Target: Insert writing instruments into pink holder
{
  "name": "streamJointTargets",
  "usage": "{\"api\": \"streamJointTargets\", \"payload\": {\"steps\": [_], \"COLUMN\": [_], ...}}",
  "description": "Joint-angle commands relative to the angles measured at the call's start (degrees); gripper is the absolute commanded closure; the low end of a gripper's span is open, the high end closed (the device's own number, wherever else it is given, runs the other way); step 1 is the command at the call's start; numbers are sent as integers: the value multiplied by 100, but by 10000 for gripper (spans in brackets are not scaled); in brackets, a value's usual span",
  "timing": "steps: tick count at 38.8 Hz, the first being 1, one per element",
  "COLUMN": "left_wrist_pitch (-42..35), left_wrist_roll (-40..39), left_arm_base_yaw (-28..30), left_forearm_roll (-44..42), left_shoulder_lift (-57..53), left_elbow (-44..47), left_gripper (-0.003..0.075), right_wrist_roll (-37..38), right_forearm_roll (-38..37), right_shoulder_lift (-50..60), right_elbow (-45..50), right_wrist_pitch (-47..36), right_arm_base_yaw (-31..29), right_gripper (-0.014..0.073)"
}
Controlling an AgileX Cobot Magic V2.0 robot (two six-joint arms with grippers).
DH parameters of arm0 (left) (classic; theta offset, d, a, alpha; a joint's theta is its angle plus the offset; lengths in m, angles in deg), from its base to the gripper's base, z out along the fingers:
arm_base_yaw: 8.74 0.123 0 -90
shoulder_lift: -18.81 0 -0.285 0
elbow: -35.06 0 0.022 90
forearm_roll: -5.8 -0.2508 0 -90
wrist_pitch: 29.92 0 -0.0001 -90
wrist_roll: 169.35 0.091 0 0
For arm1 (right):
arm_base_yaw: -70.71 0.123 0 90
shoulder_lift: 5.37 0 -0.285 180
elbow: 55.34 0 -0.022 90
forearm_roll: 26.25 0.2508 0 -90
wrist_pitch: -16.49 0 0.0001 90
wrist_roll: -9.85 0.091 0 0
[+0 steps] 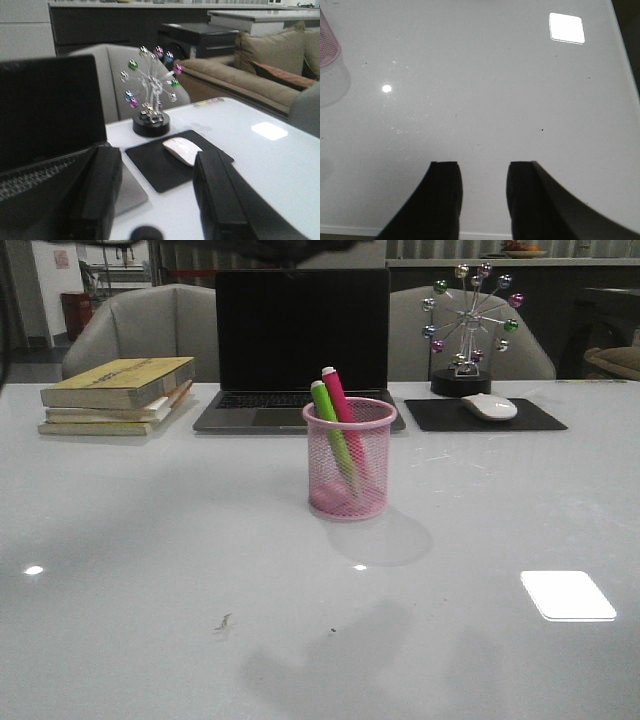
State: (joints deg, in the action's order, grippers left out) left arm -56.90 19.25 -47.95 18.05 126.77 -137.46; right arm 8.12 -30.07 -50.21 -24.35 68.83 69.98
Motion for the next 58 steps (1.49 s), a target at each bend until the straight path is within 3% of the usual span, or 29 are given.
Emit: {"api": "streamJointTargets", "payload": {"steps": [1,10,21,26,30,40,52,58], "left_wrist_pitch": [-12,1933,3876,4874,4962,5242,5141,5151], "left_wrist_roll": [472,573,573,573,563,563,563,563], "left_arm_base_yaw": [226,1177,2761,3492,3776,3801,3801,3801], "left_forearm_roll": [-26,-36,-178,-148,175,578,552,552], "left_shoulder_lift": [-819,-2416,-3989,-4623,-5255,-6828,-7314,-7314], "left_elbow": [-156,-156,-140,387,1279,3052,3322,3322], "left_gripper": [315,315,315,315,315,315,315,315], "right_wrist_roll": [-38,-38,-38,-38,-38,-38,-38,-38], "right_forearm_roll": [-100,-100,-100,-100,-100,-100,-100,-100], "right_shoulder_lift": [6,6,6,6,6,6,6,6], "right_elbow": [-164,-164,-164,-164,-164,-164,-164,-164], "right_wrist_pitch": [-363,-589,-628,-628,-631,-624,-535,-420], "right_arm_base_yaw": [-26,-26,-26,-26,-26,-26,-26,-26], "right_gripper": [239,239,239,239,239,239,247,379]}}
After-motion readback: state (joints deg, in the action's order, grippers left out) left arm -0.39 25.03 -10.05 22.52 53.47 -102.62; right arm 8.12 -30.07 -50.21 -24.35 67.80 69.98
